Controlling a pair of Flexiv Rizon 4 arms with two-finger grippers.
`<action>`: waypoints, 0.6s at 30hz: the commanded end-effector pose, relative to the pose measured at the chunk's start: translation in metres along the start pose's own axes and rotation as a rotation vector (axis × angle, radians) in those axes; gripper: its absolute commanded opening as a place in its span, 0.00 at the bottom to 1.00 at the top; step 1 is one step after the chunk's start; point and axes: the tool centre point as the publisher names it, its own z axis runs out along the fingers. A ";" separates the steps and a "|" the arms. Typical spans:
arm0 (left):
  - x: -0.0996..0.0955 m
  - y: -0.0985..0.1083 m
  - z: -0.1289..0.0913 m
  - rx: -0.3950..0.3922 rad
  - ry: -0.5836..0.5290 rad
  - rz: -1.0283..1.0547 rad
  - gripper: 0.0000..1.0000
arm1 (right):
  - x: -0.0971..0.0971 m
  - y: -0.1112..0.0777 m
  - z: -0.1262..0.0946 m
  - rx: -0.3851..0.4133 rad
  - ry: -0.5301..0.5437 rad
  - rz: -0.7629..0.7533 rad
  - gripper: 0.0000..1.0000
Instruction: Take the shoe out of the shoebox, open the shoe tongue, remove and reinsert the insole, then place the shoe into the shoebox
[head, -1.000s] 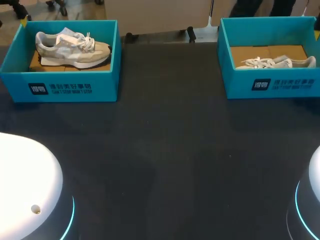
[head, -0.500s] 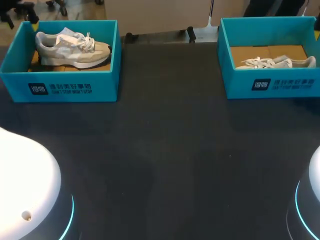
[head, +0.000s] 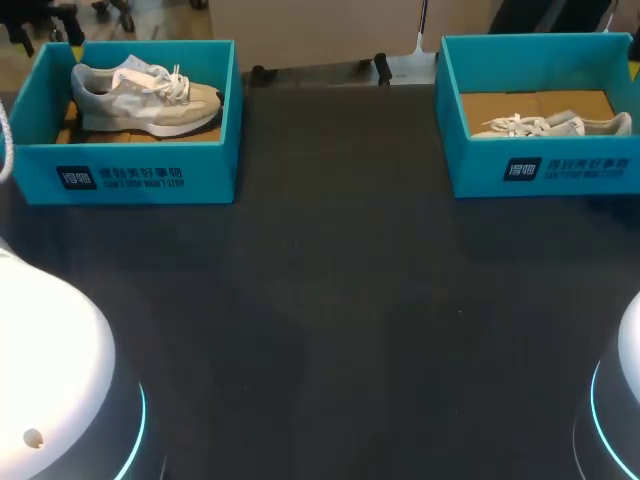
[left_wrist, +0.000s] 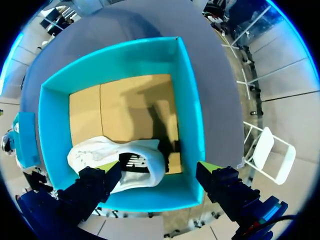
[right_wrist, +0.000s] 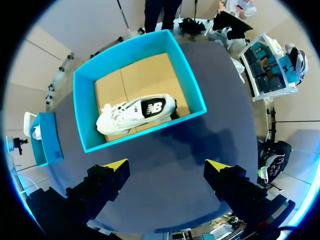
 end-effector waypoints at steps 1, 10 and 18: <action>-0.002 0.002 0.022 -0.014 0.022 -0.016 1.00 | 0.000 0.000 0.000 -0.001 0.000 0.001 1.00; -0.002 0.009 0.042 -0.018 0.020 -0.045 1.00 | 0.000 0.000 0.000 -0.001 0.000 0.001 1.00; -0.004 0.016 0.052 -0.028 0.025 -0.073 1.00 | 0.000 0.000 0.000 -0.001 0.000 0.001 1.00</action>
